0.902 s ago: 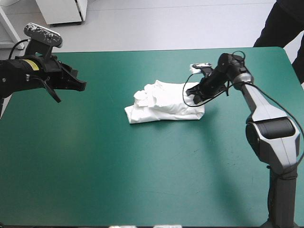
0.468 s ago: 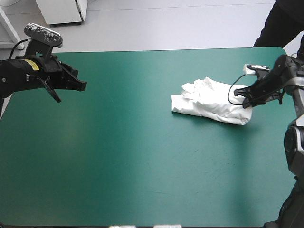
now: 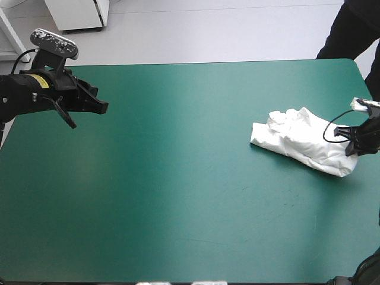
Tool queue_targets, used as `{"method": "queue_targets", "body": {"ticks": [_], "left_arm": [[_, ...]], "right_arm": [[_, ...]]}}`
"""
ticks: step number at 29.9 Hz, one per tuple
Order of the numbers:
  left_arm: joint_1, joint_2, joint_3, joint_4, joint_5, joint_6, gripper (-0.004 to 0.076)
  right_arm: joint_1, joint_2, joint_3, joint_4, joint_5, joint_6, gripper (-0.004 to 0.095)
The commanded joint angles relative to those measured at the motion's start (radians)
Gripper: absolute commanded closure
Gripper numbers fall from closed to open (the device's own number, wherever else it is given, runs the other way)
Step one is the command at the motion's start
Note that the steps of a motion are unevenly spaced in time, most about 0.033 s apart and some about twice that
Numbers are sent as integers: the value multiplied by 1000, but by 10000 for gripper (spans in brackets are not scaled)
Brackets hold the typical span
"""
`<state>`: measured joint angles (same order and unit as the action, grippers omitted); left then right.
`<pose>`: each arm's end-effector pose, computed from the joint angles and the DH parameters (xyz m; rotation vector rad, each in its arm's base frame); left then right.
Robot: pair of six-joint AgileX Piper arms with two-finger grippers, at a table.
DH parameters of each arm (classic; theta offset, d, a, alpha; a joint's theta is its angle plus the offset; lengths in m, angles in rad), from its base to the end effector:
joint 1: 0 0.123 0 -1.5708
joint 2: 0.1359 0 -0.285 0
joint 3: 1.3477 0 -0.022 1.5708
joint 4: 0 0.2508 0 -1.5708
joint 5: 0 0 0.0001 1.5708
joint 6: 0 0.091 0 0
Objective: Fold the cloth
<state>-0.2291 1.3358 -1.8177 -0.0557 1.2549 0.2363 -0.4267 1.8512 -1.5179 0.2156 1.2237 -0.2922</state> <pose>0.2341 -0.0595 0.5027 0.5287 2.1930 -0.0651 0.3475 -0.1379 0.2553 0.2929 2.9513 0.2348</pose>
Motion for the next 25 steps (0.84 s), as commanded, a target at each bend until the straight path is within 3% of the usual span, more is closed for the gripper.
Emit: {"method": "queue_targets", "body": {"ticks": [1, 9, 13, 19, 21, 25], "left_arm": [[0, -29, -21, -16, -59, -5, 493], [0, -29, -21, -21, -61, -5, 493], [0, -29, -21, -23, -61, -5, 493], [0, -29, -21, -25, -57, -5, 493], [0, -29, -21, -32, -53, -5, 493], [0, -29, -20, -25, -35, -3, 493]], "right_arm": [[-33, -59, 2, -9, -15, -8, 909], [-39, -59, 10, -7, -20, -8, 879], [-39, -59, 10, 24, -10, -31, 737], [-40, -95, 8, 23, -19, -31, 395], [-40, -121, 6, 41, -31, -41, 352], [-39, -188, -1, 190, -38, -108, 353]]}}
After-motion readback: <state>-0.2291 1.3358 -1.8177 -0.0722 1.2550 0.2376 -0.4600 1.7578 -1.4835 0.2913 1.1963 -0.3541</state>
